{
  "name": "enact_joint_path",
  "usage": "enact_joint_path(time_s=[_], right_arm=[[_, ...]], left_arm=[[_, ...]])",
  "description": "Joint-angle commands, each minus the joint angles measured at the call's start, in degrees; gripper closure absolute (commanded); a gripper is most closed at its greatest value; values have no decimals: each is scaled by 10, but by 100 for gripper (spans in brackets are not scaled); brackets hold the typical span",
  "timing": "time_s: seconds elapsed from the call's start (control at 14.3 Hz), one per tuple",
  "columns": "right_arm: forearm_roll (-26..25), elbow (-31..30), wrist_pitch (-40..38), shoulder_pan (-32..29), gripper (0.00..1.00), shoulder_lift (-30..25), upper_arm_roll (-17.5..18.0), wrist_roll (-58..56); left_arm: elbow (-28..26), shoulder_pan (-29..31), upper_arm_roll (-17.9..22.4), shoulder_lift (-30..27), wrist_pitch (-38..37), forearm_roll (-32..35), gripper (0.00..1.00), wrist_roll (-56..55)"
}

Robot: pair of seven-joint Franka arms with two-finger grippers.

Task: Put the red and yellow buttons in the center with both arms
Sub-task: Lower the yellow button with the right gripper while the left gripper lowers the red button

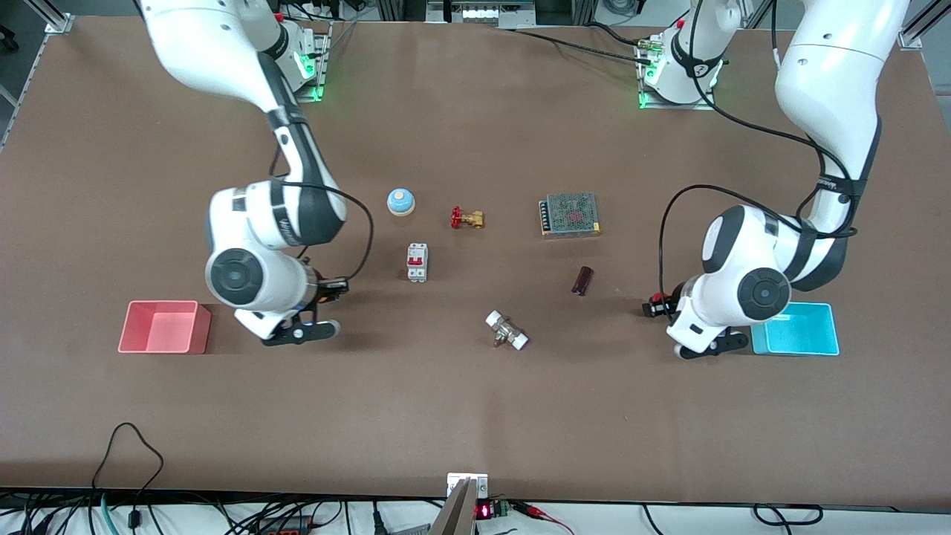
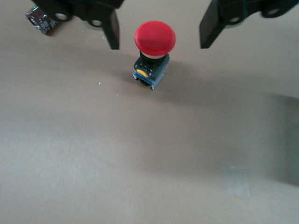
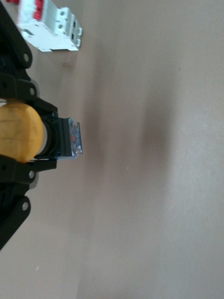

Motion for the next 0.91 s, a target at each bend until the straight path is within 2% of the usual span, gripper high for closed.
enact_joint_path(time_s=[0.0,0.35,0.56,0.63,0.7,0.77,0.84], right_arm=[[10,-42,61,21,64,9,-6,35],[10,-85,131,49,64,21,-6,96],[10,-108,163,53,63,26,-6,96],[10,-110,166,53,48,26,-6,96],[10,-110,165,53,6,25,-6,96],[10,-109,160,53,0,23,-6,97],[10,-109,160,53,0,21,-6,105]], left_arm=[[8,7,7,-41,-23,0,0,4],[8,20,9,-93,-26,2,0,5],[8,23,9,-97,-27,3,0,12],[8,42,2,-100,-28,3,0,25],[7,45,3,-114,-35,3,0,45],[8,39,10,-123,-52,2,0,67],[8,32,25,-135,-62,1,0,86]])
